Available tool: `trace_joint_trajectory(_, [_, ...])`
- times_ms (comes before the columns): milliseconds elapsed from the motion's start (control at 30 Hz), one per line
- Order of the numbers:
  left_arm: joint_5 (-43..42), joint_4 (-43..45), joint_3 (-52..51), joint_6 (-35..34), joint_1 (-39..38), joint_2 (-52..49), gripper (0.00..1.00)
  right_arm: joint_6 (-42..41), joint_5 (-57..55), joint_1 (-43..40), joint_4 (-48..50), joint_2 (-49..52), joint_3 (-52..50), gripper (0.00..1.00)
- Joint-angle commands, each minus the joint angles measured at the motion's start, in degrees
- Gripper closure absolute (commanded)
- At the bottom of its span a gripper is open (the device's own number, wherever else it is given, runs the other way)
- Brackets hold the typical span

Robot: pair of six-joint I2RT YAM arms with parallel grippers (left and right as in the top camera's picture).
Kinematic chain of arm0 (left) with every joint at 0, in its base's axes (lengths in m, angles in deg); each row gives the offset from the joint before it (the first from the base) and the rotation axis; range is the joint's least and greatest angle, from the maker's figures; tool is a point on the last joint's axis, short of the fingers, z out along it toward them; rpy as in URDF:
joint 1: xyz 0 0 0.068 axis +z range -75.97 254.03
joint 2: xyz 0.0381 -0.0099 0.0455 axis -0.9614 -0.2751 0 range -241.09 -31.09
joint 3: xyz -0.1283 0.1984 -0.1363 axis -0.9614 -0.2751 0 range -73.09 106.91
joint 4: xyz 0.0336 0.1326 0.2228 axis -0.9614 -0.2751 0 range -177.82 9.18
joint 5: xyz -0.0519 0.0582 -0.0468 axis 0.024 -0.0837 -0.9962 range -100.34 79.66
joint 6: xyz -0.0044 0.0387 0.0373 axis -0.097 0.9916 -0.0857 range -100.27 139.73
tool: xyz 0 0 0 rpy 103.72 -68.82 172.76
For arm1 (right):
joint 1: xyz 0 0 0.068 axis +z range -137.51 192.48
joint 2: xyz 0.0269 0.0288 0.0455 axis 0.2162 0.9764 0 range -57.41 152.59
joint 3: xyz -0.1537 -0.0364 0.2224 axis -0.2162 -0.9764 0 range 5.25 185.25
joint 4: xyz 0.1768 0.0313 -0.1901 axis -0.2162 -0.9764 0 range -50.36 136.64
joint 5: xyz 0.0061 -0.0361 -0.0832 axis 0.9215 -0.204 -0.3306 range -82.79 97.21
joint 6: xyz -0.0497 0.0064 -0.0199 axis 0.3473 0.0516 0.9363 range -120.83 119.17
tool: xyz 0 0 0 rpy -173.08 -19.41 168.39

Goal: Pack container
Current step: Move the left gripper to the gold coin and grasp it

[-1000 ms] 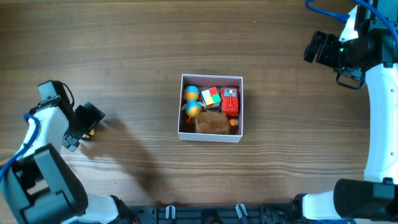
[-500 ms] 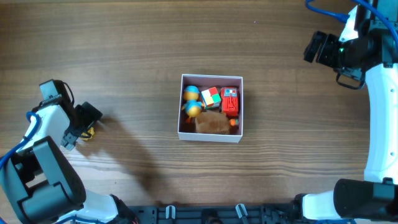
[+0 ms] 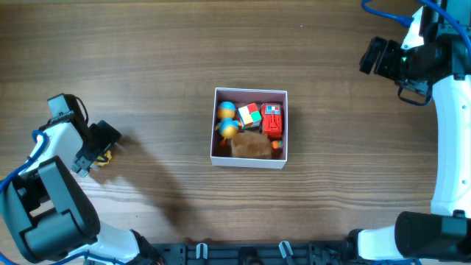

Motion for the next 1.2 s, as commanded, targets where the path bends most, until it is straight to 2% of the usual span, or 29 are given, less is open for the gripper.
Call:
trace_joint_trajectory(0, [0.6, -0.5, -0.9, 0.2, 0.4, -2.6, 0.05, 0.4, 0.5, 0.1, 0.0, 0.8, -0.5, 0.0])
trace_joint_trajectory(133, [-0.9, -0.9, -0.9, 0.2, 0.4, -2.6, 0.21, 0.4, 0.5, 0.1, 0.0, 0.8, -0.5, 0.0])
trace_joint_trajectory(200, [-0.9, -0.9, -0.9, 0.2, 0.4, -2.6, 0.25, 0.4, 0.5, 0.1, 0.0, 0.8, -0.5, 0.0])
trace_joint_trajectory(267, [-1.2, -0.9, -0.9, 0.2, 0.4, -2.6, 0.34, 0.4, 0.5, 0.1, 0.0, 0.8, -0.5, 0.0])
trace_joint_trajectory(333, [-1.3, -0.9, -0.9, 0.2, 0.4, -2.6, 0.38, 0.4, 0.5, 0.1, 0.0, 0.8, -0.5, 0.0])
trace_joint_trajectory(433, [-1.3, -1.0, -0.9, 0.2, 0.4, -2.6, 0.53, 0.4, 0.5, 0.1, 0.1, 0.8, -0.5, 0.0])
trace_joint_trajectory(500, [-1.5, -1.1, -0.9, 0.2, 0.4, -2.6, 0.59, 0.4, 0.5, 0.1, 0.1, 0.8, -0.5, 0.0])
trace_joint_trajectory(533, [-1.5, -1.0, -0.9, 0.2, 0.4, -2.6, 0.67, 0.4, 0.5, 0.1, 0.1, 0.8, -0.5, 0.0])
trace_joint_trajectory(633, [-1.9, -1.1, -0.9, 0.2, 0.4, -2.6, 0.7, 0.4, 0.5, 0.1, 0.1, 0.8, -0.5, 0.0])
trace_joint_trajectory(667, [-2.4, -1.0, -0.9, 0.2, 0.4, -2.6, 0.75, 0.4, 0.5, 0.1, 0.1, 0.8, -0.5, 0.0])
trace_joint_trajectory(800, [-4.3, -1.0, -0.9, 0.2, 0.4, -2.5, 0.84, 0.4, 0.5, 0.1, 0.2, 0.8, -0.5, 0.0])
trace_joint_trajectory(867, [-7.3, -1.2, -0.5, 0.2, 0.4, -2.0, 0.96, 0.4, 0.5, 0.1, 0.2, 0.8, -0.5, 0.0])
trace_joint_trajectory(1067, [-16.8, -5.7, 4.0, 0.2, -0.4, 5.2, 0.96, 0.4, 0.5, 0.1, -0.2, 0.8, -0.5, 0.0])
trace_joint_trajectory(1167, [-19.3, -9.4, 7.6, 4.0, -5.7, 13.5, 0.96, 0.4, 0.5, 0.1, -0.3, 0.8, -0.5, 0.01])
